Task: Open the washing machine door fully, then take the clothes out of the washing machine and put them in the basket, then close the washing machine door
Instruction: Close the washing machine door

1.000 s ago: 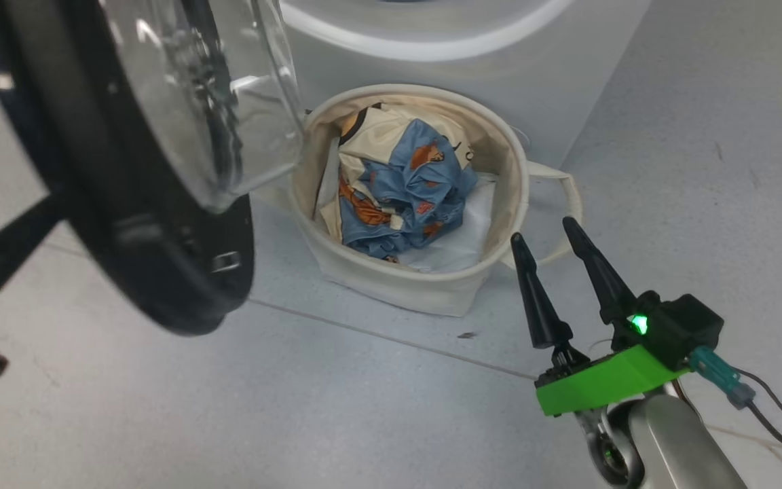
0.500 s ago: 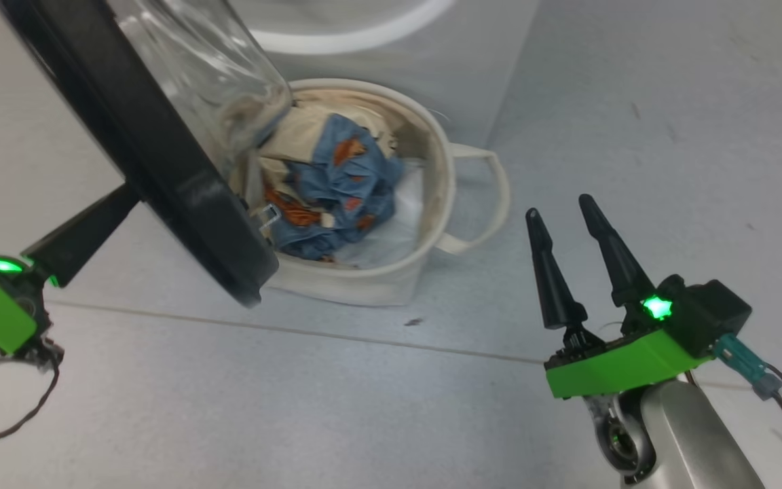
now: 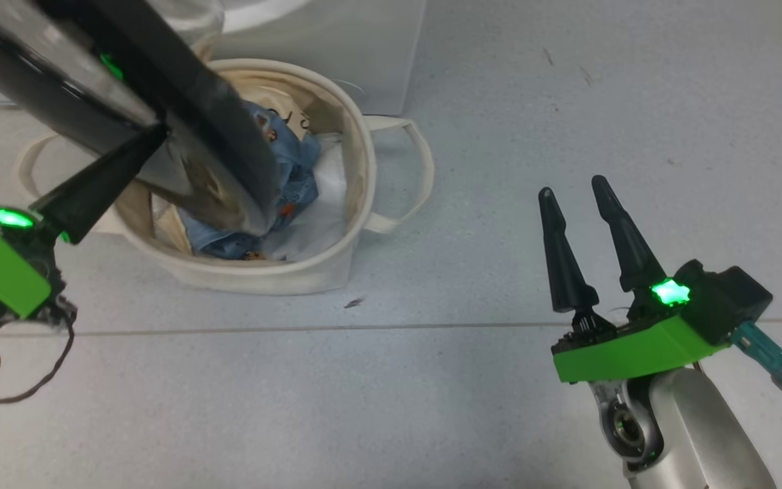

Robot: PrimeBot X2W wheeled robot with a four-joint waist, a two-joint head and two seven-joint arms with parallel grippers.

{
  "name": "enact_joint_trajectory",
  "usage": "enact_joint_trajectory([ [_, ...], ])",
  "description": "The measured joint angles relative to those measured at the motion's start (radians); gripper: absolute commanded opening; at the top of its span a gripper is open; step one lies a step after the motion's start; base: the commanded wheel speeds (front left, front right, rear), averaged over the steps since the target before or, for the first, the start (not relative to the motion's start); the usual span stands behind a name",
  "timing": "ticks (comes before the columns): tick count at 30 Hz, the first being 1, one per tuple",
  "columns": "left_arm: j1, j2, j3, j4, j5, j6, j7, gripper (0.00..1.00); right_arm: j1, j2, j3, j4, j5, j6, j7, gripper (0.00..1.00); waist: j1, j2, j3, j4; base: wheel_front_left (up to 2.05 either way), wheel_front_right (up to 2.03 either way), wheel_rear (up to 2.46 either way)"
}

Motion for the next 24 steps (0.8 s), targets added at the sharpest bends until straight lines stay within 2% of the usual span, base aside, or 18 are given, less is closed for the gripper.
enact_joint_trajectory([
  [12, -0.147, -0.034, -0.091, 0.075, 0.059, -0.007, -0.067, 0.0, -0.014, 0.0, -0.001, -0.001, 0.028, 0.0, 0.0, 1.0, 0.0001, 0.0, 0.045, -0.06, 0.0, 0.0, 0.0],
  [18, -0.135, -0.041, -0.106, 0.106, 0.062, -0.007, -0.109, 0.0, -0.013, 0.0, 0.0, 0.006, 0.026, 0.0, 0.0, 1.0, 0.0, 0.0, 0.023, -0.043, 0.0, 0.0, 0.0],
  [24, -0.029, -0.033, -0.106, 0.091, 0.103, -0.007, -0.17, 0.0, -0.006, 0.0, 0.009, 0.02, 0.025, 0.0, 0.0, 1.0, 0.0, 0.0, -0.025, -0.016, 0.0, 0.0, 0.0],
])
